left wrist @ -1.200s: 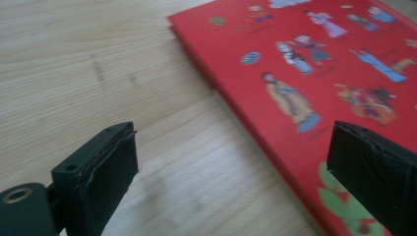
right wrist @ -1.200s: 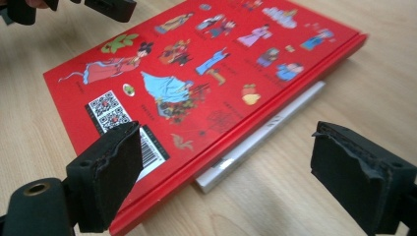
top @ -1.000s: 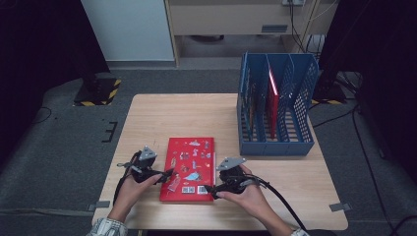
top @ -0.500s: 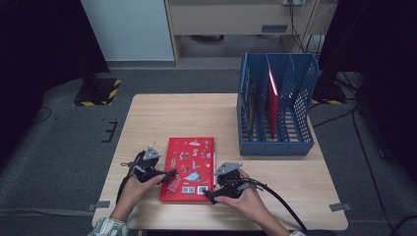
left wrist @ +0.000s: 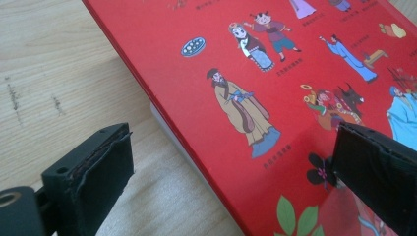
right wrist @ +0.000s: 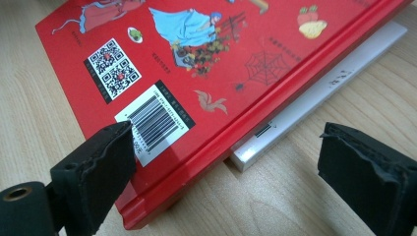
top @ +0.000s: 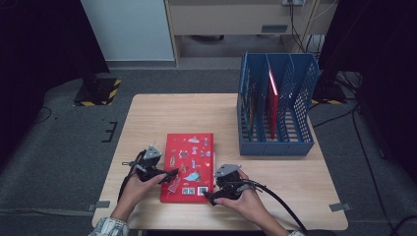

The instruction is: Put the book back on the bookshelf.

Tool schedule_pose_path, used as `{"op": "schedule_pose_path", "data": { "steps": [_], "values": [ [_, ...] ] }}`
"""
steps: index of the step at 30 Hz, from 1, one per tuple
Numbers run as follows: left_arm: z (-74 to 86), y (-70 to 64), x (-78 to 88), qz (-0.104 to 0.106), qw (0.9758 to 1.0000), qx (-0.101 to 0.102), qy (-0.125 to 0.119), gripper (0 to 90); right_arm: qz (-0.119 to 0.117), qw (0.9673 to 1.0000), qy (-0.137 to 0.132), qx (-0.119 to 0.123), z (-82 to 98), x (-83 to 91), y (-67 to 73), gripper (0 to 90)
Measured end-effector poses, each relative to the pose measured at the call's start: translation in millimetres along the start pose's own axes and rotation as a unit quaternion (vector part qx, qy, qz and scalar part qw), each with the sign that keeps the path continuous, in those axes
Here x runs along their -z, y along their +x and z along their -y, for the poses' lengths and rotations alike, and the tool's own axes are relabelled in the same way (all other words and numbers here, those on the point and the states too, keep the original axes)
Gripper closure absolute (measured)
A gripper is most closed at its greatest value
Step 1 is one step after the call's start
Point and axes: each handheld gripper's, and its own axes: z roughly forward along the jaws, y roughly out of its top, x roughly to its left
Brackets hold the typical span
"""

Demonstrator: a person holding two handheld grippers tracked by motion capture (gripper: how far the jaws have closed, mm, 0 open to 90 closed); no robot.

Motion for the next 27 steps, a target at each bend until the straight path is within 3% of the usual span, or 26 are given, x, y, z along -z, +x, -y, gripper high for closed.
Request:
{"op": "schedule_pose_path", "data": {
  "steps": [6, 19, 27],
  "values": [
    [-1.5, -2.0, -5.1, 0.021, 0.9998, -0.003, 0.0, 1.6, -0.003, 1.0, 0.001, -0.004, 0.2, -0.5, -0.7, 7.7],
    [-4.4, 3.9, -15.0, 0.069, 0.9976, 0.013, -0.004, 0.0, -0.004, 1.0, 0.004, -0.005, 0.8, -1.9, -1.5, 7.8],
    [-7.0, 2.3, -14.1, 0.073, 0.9971, 0.022, 0.005, 2.7, -0.007, 0.9999, 0.006, 0.005, -1.0, -3.9, -2.9, 4.6]
  ]
}}
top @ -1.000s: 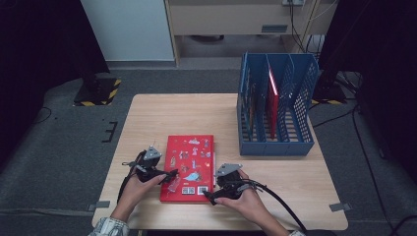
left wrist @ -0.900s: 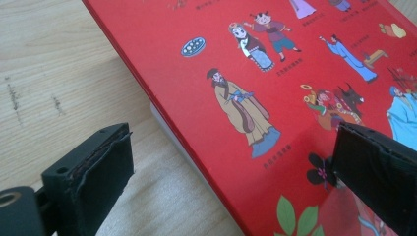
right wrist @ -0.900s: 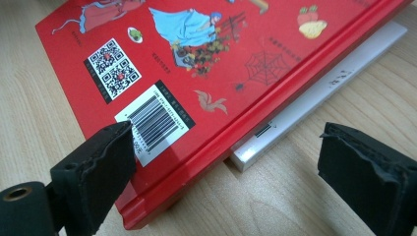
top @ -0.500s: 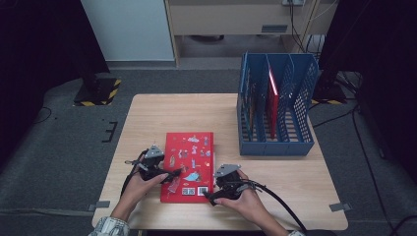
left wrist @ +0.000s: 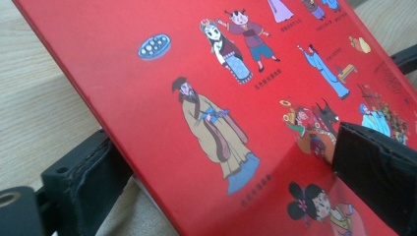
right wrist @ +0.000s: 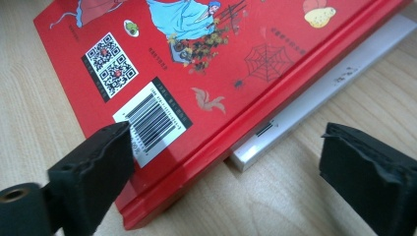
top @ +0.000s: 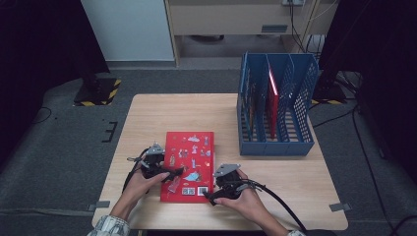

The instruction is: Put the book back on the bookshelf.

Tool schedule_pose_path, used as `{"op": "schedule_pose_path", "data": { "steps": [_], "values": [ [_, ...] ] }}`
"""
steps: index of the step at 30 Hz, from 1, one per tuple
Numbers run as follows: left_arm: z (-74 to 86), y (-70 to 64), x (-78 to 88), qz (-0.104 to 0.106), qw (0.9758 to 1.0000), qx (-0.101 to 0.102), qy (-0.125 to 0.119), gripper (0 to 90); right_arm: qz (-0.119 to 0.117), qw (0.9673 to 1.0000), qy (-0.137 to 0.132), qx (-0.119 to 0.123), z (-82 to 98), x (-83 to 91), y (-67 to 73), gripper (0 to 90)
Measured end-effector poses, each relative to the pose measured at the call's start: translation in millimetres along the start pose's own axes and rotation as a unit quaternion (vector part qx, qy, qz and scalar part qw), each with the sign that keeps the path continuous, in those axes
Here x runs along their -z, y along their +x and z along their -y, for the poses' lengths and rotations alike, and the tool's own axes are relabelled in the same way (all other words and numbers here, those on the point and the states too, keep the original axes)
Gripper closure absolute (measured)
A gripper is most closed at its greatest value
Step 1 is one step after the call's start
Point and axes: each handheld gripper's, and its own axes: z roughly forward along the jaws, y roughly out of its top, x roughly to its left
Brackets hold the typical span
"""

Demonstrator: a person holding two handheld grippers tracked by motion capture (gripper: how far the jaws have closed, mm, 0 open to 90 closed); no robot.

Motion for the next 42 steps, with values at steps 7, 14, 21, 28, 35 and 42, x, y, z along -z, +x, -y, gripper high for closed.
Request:
{"op": "schedule_pose_path", "data": {
  "steps": [7, 14, 21, 28, 35, 42],
  "values": [
    [-0.8, 1.2, 1.2, 0.0, 1.0, -0.002, 0.0, 5.5, -0.009, 0.9997, 0.004, 0.024, -6.1, -4.5, -3.1, 0.6],
    [-1.3, -2.9, -1.4, 0.001, 0.9999, -0.006, 0.01, 6.0, -0.029, 0.9995, 0.006, 0.003, -16.0, -13.6, -6.1, 0.2],
    [-2.0, -3.8, -0.5, 0.001, 0.9999, -0.01, 0.007, 7.2, -0.03, 0.9994, -0.003, -0.019, -21.6, -17.2, -15.0, 1.1],
    [-3.5, -5.2, 3.4, -0.001, 0.9998, -0.017, -0.002, 9.9, -0.018, 0.9996, -0.001, -0.019, -25.5, -13.7, -16.7, 4.9],
    [-5.5, -6.9, 8.9, -0.003, 0.9996, -0.028, -0.011, 14.0, -0.007, 0.9996, -0.006, -0.026, -28.8, -6.4, -20.1, 12.6],
    [-8.3, -9.4, 14.0, -0.011, 0.9992, -0.034, -0.018, 16.7, 0.003, 0.9998, -0.011, -0.017, -34.0, -1.5, -19.7, 13.5]
  ]
}}
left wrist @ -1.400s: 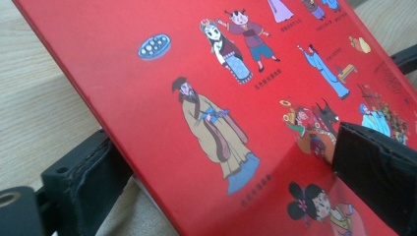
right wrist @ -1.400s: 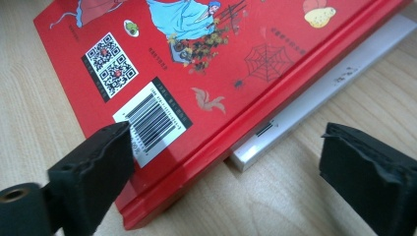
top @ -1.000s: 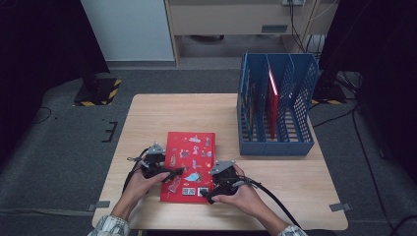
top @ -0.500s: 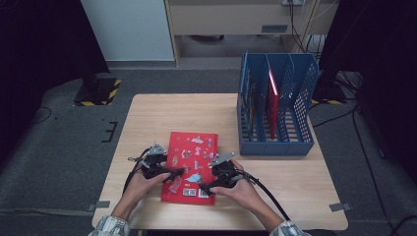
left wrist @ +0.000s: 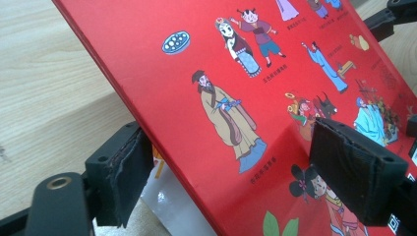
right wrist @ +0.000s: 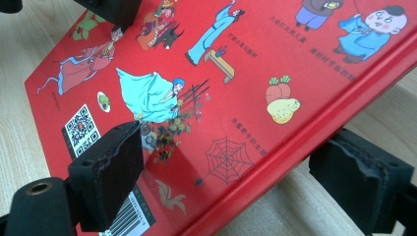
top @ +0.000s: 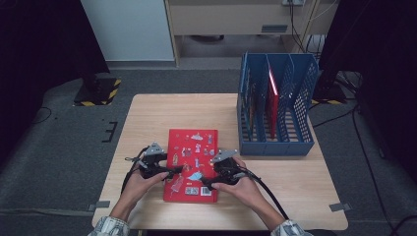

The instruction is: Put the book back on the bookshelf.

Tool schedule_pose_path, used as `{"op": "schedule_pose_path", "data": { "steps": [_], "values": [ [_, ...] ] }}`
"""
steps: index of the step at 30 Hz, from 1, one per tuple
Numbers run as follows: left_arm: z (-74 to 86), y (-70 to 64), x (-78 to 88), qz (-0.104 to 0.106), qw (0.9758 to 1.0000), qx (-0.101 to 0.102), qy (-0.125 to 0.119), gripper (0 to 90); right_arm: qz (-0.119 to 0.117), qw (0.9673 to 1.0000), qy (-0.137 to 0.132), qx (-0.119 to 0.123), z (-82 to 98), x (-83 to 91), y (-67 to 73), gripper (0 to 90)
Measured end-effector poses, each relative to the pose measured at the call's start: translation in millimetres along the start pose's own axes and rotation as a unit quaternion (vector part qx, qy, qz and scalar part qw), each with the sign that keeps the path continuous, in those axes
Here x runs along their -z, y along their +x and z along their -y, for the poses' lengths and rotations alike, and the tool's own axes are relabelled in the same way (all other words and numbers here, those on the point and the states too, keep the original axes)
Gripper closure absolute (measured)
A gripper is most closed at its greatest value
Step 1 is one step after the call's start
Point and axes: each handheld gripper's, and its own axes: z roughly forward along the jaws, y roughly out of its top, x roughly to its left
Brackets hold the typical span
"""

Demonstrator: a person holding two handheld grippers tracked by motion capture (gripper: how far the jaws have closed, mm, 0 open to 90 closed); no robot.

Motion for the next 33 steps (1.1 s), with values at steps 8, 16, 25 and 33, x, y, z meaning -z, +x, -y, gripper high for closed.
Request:
{"op": "schedule_pose_path", "data": {
  "steps": [8, 16, 25, 33],
  "values": [
    [-1.8, 0.5, 6.0, 0.008, 0.9999, -0.002, -0.012, 20.0, -0.002, 1.0, -0.003, 0.007, -5.8, 5.0, -0.6, 17.6],
    [-6.4, -3.3, 10.7, 0.002, 0.9996, -0.015, -0.024, 22.0, -0.003, 0.9999, -0.013, 0.008, -10.4, 11.8, -2.1, 20.7],
    [-7.6, -3.6, 12.6, 0.009, 0.9993, -0.022, -0.027, 22.3, -0.01, 0.9999, -0.013, 0.006, -15.8, 16.1, -3.3, 25.1],
    [-7.8, -3.5, 16.0, 0.009, 0.9992, -0.02, -0.033, 22.6, -0.009, 0.9999, -0.007, 0.011, -22.4, 15.2, -4.7, 28.4]
  ]
}}
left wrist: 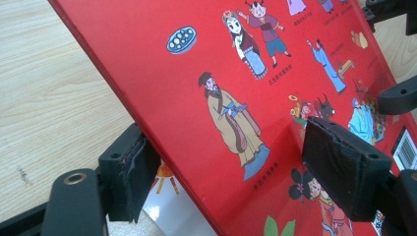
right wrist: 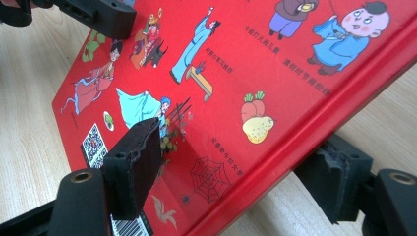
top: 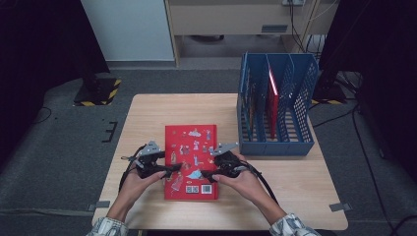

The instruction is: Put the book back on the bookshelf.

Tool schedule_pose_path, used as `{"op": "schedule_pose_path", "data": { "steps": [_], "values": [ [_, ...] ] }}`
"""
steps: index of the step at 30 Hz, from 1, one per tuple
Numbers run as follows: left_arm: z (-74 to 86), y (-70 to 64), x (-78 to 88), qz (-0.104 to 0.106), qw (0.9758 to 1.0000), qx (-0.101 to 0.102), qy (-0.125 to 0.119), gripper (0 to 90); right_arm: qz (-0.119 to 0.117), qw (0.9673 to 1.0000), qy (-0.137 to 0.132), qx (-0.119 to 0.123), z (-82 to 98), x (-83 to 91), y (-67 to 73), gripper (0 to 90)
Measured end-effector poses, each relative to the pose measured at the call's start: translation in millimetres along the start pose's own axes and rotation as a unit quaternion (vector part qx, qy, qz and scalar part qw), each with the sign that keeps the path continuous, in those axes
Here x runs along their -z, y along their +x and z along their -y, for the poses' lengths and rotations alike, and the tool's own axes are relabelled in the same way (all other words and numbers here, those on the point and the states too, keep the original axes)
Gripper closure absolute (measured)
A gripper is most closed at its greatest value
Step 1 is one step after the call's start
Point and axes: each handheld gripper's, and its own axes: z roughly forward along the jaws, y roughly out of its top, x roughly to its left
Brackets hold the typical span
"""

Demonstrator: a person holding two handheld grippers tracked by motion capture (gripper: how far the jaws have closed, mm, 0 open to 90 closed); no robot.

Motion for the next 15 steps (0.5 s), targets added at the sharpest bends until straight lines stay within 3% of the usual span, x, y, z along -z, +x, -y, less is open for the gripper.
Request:
{"op": "schedule_pose_path", "data": {
  "steps": [15],
  "values": [
    [-5.5, -3.2, 6.5, -0.003, 1.0, -0.007, 0.004, 24.5, 0.001, 0.9999, 0.001, 0.012, -10.4, 2.4, -0.8, 31.5]
  ]
}}
